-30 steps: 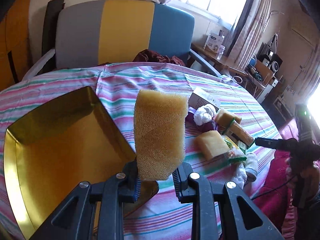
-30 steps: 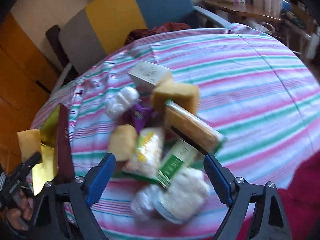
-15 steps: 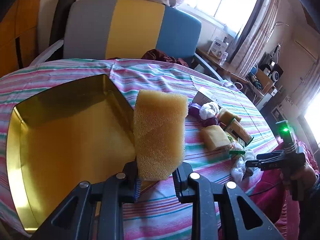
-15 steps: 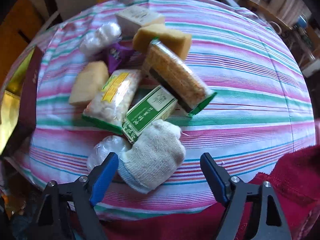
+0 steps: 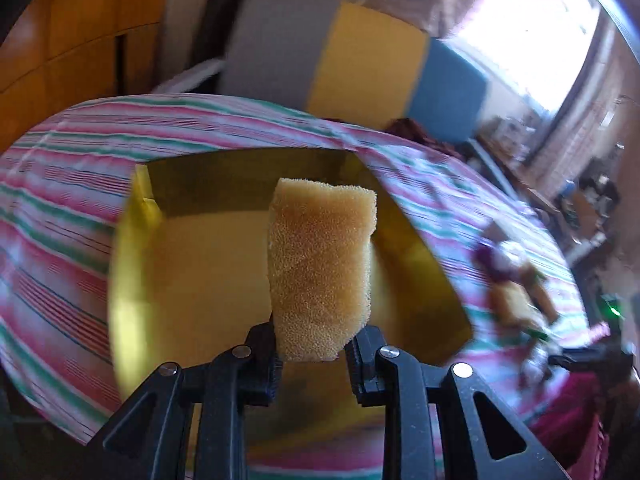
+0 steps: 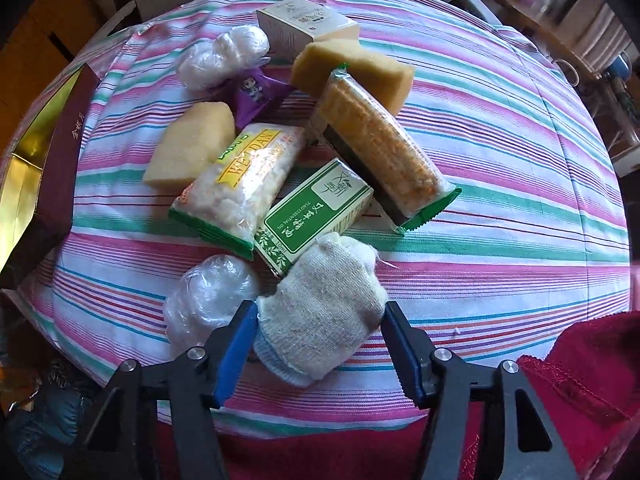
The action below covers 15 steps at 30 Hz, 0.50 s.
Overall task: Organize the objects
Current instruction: 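Carry sponge over gold tray with left gripper while right gripper nears white glove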
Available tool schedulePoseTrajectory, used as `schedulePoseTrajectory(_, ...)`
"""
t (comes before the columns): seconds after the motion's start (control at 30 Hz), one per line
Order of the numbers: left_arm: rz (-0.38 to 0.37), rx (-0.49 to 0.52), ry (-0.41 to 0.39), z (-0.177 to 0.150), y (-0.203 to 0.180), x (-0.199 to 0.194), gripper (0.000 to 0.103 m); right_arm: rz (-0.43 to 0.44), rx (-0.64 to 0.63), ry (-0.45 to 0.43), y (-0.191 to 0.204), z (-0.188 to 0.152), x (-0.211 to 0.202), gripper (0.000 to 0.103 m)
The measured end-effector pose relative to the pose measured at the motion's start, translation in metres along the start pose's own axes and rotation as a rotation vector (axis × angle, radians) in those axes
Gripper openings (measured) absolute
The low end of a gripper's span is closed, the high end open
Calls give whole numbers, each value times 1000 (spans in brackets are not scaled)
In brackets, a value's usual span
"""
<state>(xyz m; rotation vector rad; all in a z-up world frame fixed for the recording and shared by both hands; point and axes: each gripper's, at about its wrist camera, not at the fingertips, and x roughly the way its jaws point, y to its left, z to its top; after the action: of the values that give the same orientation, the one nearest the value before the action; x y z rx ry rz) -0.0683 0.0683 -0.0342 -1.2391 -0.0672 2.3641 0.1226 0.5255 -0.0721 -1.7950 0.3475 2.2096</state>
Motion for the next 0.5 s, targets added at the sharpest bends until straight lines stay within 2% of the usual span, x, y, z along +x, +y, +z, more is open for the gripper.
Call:
schedulePoseTrajectory(0.03,38,-13,-2,8,13,3,25,1,1,-2,0,1,1,63)
schedulePoseTrajectory(0.17,111,-24,12,32,43,16,25,5,7,-8,-4,2,0,63)
schedulePoseTrajectory(0.23,122,-43,22,43,54,24,26,5,9,-8,-7,2,1,63)
schedulePoseTrajectory(0.5,213,-43,58,76,70,66,26,-10,14,-6,6,5,5,63)
